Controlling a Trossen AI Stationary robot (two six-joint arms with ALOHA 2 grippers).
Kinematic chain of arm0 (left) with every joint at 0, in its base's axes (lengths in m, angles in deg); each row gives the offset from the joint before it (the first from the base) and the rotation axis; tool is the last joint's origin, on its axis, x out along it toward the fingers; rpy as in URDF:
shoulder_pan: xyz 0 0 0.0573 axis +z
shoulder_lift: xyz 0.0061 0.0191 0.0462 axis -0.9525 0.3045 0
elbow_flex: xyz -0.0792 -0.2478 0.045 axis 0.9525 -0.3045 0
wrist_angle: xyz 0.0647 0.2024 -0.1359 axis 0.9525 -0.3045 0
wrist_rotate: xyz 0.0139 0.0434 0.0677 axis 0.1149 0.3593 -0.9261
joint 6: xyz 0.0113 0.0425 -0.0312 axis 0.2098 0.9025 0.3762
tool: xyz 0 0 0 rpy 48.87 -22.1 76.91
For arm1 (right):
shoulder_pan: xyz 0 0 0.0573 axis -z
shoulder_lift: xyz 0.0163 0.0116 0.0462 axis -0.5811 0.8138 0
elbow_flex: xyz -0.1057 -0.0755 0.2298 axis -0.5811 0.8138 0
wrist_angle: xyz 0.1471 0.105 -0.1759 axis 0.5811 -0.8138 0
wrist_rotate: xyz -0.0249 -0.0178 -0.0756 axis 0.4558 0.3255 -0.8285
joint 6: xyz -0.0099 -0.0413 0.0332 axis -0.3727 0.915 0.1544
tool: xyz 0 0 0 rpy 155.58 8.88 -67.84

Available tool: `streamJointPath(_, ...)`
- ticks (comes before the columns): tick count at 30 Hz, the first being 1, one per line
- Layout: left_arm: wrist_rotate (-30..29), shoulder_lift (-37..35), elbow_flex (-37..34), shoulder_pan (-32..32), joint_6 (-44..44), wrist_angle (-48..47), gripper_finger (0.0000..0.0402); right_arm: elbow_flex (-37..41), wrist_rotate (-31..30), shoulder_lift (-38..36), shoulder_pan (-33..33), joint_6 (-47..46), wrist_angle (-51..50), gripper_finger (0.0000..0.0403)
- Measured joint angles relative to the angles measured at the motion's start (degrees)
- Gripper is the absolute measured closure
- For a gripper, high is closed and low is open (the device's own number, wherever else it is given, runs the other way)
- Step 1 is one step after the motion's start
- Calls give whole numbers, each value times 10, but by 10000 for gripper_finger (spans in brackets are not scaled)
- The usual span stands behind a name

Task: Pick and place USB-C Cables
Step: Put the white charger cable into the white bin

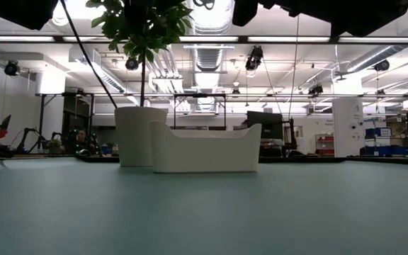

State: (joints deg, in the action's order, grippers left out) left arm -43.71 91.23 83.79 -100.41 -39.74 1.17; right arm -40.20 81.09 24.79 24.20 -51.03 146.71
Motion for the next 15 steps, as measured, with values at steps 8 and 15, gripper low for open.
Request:
streamJointPath(8, 0, 0, 0, 0, 0, -1, 391, 0, 0, 0, 0, 1, -2, 352)
streamJointPath(15, 0, 0, -1, 0, -1, -1, 385, 0, 2, 0, 0, 2, -10, 362)
